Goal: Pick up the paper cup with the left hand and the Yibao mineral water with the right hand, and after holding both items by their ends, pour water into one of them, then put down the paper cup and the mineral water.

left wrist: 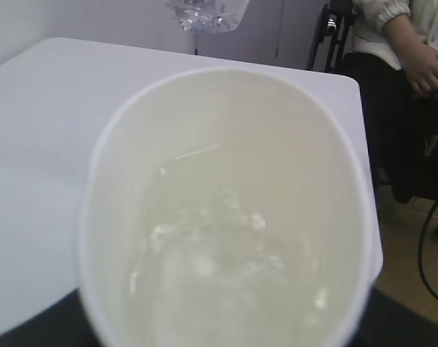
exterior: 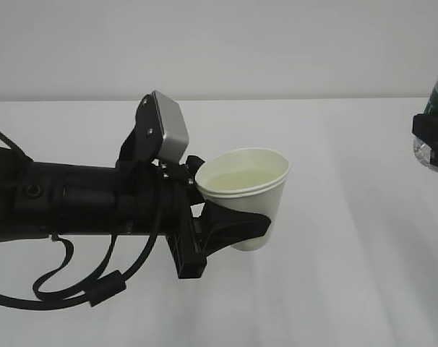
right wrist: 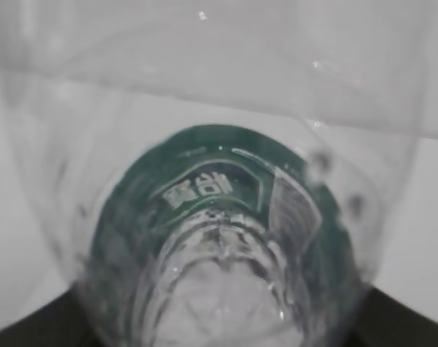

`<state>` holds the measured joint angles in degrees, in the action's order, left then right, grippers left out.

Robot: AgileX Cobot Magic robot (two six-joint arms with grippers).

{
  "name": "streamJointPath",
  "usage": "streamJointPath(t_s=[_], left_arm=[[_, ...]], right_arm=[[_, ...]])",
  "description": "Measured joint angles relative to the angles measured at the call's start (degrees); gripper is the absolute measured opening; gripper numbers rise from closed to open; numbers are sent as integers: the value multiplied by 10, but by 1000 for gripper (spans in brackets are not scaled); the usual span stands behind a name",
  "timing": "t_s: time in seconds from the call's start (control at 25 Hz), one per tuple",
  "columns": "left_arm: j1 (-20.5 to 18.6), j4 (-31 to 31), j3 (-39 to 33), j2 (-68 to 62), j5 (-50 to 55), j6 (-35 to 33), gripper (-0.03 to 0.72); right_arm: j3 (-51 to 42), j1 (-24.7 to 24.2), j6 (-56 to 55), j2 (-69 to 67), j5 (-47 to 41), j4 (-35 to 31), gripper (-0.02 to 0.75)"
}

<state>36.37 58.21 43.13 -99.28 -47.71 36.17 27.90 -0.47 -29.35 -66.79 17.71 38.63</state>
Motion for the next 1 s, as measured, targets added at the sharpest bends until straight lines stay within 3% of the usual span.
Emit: streamJointPath(t_s=[0.56, 1.0], left_arm=[[-43, -52, 0, 0, 20, -33, 400], [-85, -60, 0, 0, 20, -36, 400]], right_arm=[[0, 0, 0, 0, 2, 0, 393], [0, 0, 0, 0, 3, 0, 392]])
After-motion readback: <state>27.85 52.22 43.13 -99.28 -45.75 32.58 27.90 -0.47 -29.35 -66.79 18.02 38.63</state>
